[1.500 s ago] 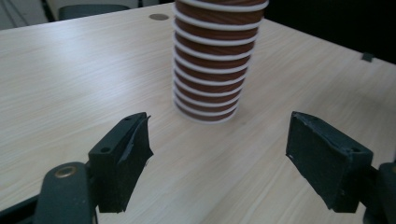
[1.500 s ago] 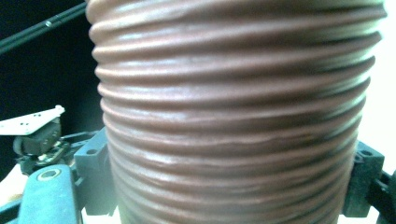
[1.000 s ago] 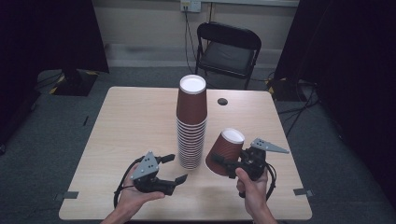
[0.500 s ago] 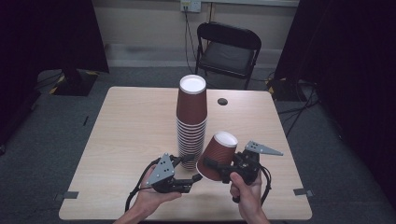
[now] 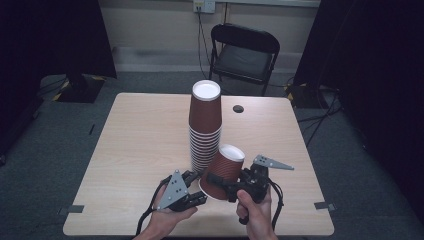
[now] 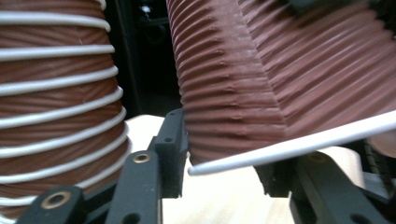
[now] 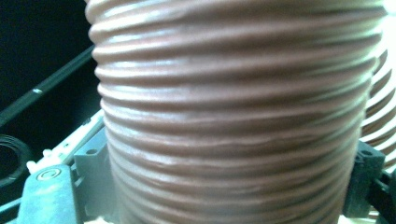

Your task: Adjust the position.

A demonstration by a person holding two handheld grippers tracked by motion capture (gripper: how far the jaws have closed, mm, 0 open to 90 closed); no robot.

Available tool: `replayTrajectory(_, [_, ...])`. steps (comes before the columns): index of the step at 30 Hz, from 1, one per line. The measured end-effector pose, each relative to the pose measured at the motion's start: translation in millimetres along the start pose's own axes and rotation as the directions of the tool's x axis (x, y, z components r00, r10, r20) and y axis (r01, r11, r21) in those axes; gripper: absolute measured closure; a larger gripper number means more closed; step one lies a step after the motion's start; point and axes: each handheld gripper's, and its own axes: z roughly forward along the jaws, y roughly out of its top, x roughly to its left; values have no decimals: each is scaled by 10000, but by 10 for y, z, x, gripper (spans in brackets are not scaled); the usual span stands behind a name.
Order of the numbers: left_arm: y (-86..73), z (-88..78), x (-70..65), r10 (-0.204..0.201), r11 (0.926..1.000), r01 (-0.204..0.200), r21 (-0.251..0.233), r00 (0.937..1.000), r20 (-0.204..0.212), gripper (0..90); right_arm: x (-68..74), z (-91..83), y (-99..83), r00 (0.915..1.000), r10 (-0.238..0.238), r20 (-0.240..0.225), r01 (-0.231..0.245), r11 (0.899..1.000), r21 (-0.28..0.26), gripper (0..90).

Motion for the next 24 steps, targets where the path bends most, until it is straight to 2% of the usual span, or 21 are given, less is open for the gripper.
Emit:
replayTrajectory(2, [-1, -9, 12, -28, 10000, 26, -72, 9997, -223, 641, 21, 6, -12, 10000, 19, 85, -19, 10000, 29, 154])
replayTrajectory(4, [4, -13, 41, -233, 9996, 232, -132, 9997, -78, 686, 23, 13, -23, 9999, 98, 122, -98, 9999, 50, 154])
replayTrajectory(7, [1, -15, 67, -254, 9997, 253, -53, 9996, -89, 708, 34, 43, -50, 9996, -59, 292, 55, 9999, 128, 154])
replayTrajectory(13, [-30, -32, 115, -611, 9981, 612, 20, 9981, -56, 747, 7, 87, -85, 9992, 296, 261, -300, 9994, 178, 153])
replayTrajectory(15, [-44, -36, 113, -471, 9988, 472, 104, 9988, -115, 755, -9, 101, -95, 9991, 354, 225, -361, 9989, 290, 143])
replayTrajectory(18, [-57, -33, 133, -499, 9987, 498, 121, 9987, 51, 772, -41, 106, -114, 9989, 447, 128, -450, 9987, 245, 133])
replayTrajectory(21, [-58, -41, 150, -662, 9978, 661, 57, 9976, 190, 790, -65, 99, -113, 9985, 547, 22, -547, 9980, 330, 127])
replayTrajectory(22, [-57, -45, 147, -668, 9978, 668, 24, 9976, 185, 795, -77, 101, -113, 9978, 642, -155, -638, 9976, 281, 125])
replayTrajectory(24, [-60, -51, 150, -728, 9973, 727, 54, 9970, 245, 800, -82, 103, -111, 9981, 573, -220, -566, 9978, 337, 122])
